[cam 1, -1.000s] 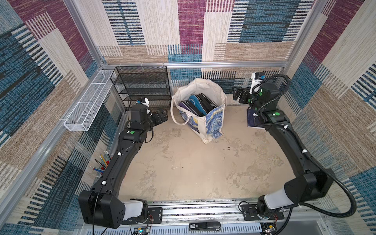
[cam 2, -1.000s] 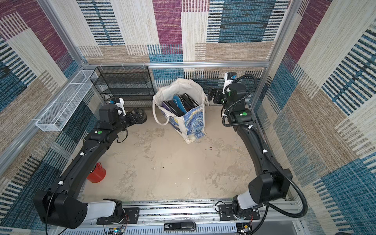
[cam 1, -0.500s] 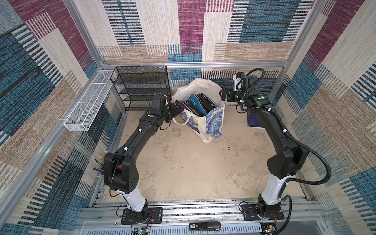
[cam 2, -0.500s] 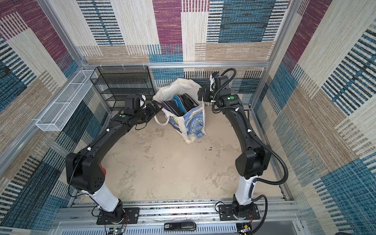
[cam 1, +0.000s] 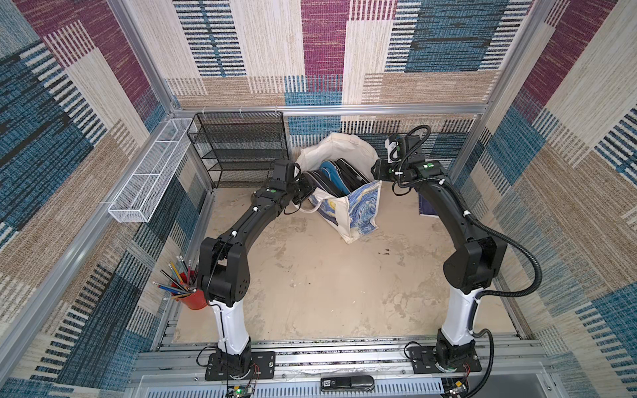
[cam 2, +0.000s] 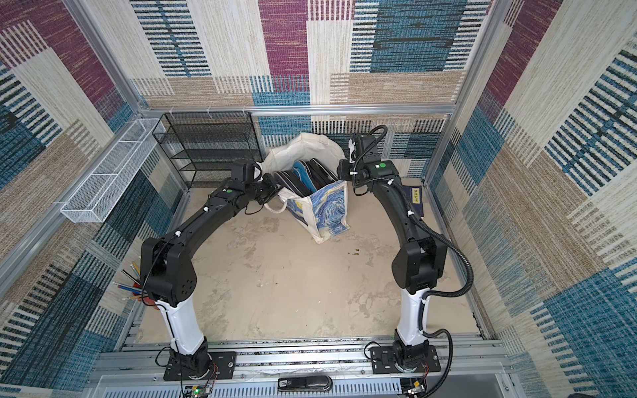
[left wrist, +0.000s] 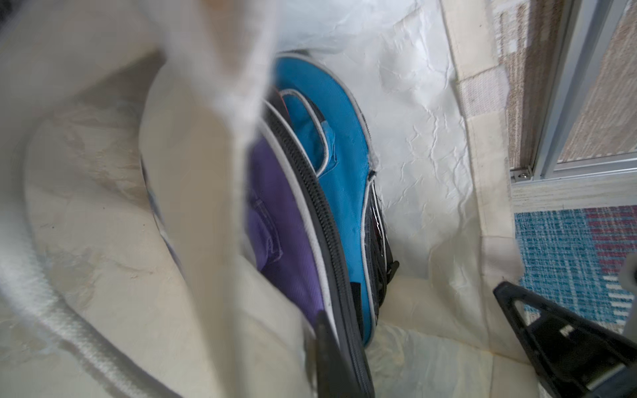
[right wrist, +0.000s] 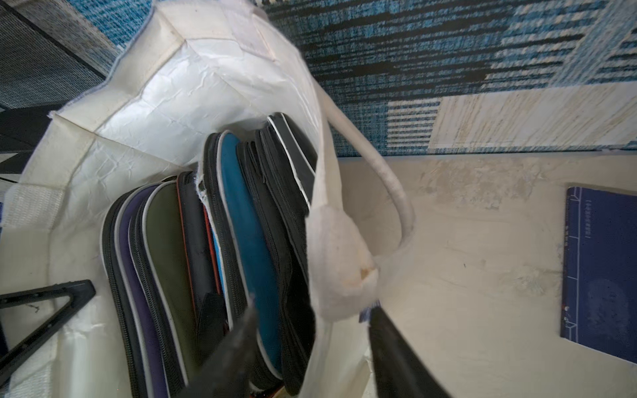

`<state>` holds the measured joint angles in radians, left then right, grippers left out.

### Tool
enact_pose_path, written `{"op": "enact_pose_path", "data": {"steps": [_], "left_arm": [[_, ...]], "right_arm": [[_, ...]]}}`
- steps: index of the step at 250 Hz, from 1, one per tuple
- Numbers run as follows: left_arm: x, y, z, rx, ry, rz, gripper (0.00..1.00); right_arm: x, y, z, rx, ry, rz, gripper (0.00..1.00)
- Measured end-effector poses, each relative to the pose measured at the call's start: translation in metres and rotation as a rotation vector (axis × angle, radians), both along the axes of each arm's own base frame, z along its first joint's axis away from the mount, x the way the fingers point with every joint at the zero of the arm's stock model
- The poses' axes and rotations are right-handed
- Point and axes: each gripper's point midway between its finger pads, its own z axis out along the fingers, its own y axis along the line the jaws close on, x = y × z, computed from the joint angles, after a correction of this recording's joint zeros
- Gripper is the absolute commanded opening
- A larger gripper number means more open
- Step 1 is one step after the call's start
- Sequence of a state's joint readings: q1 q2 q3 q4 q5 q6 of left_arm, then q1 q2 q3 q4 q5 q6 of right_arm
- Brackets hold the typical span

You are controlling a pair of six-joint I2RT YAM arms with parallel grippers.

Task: Remove the ping pong set from the canvas bag
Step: Move the canvas bag to the center of the board, then adjust the canvas bag at the center of the board.

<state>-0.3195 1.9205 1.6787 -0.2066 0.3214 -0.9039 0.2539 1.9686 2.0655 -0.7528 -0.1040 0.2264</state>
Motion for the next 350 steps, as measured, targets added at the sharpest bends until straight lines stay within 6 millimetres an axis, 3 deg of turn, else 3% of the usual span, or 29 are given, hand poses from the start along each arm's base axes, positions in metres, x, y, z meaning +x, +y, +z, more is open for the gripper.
{"op": "enact_pose_path", "data": {"steps": [34, 58, 96, 160, 177, 199, 225, 237, 249, 254, 271, 303, 327, 350], "left_arm": [[-0.013, 0.007, -0.001, 0.000, 0.004, 0.007, 0.00], [-0.029, 0.017, 0.000, 0.007, 0.017, 0.016, 0.00], [-0.057, 0.048, -0.001, 0.028, 0.047, 0.044, 0.00], [-0.086, 0.104, -0.009, 0.067, 0.066, 0.101, 0.00], [-0.090, 0.113, -0.013, 0.073, 0.067, 0.106, 0.00], [-0.093, 0.120, -0.013, 0.069, 0.060, 0.102, 0.38], [-0.087, 0.130, 0.001, 0.063, 0.006, 0.127, 0.76], [-0.086, 0.129, 0.013, 0.053, -0.023, 0.121, 0.87], [-0.085, 0.126, 0.027, 0.041, -0.053, 0.110, 0.91], [-0.086, 0.124, 0.035, 0.035, -0.069, 0.103, 1.00], [-0.089, 0.123, 0.059, 0.023, -0.109, 0.095, 0.99], [-0.106, 0.126, 0.090, 0.024, -0.139, 0.101, 0.99], [-0.125, 0.122, 0.086, 0.031, -0.095, 0.088, 0.99], [-0.145, 0.115, 0.062, 0.063, -0.010, 0.078, 0.99]], "right_arm": [[-0.007, 0.004, -0.013, -0.004, 0.025, 0.012, 0.00], [-0.024, 0.007, -0.014, -0.010, 0.028, 0.022, 0.00], [-0.068, 0.026, -0.015, -0.010, 0.035, 0.086, 0.00], [-0.153, 0.088, -0.036, 0.025, 0.027, 0.236, 0.00], [-0.173, 0.103, -0.040, 0.049, 0.023, 0.268, 0.14], [-0.191, 0.111, -0.040, 0.066, 0.017, 0.286, 0.40], [-0.190, 0.108, -0.028, 0.062, -0.010, 0.268, 0.60], [-0.186, 0.106, -0.016, 0.060, -0.034, 0.251, 0.69], [-0.183, 0.105, -0.001, 0.059, -0.064, 0.236, 0.79], [-0.181, 0.105, 0.006, 0.059, -0.079, 0.234, 0.83], [-0.175, 0.103, 0.029, 0.047, -0.136, 0.218, 0.94], [-0.157, 0.100, 0.055, 0.001, -0.210, 0.174, 1.00], [-0.139, 0.103, 0.058, -0.043, -0.227, 0.154, 1.00], [-0.120, 0.108, 0.053, -0.073, -0.219, 0.152, 0.99]]}}
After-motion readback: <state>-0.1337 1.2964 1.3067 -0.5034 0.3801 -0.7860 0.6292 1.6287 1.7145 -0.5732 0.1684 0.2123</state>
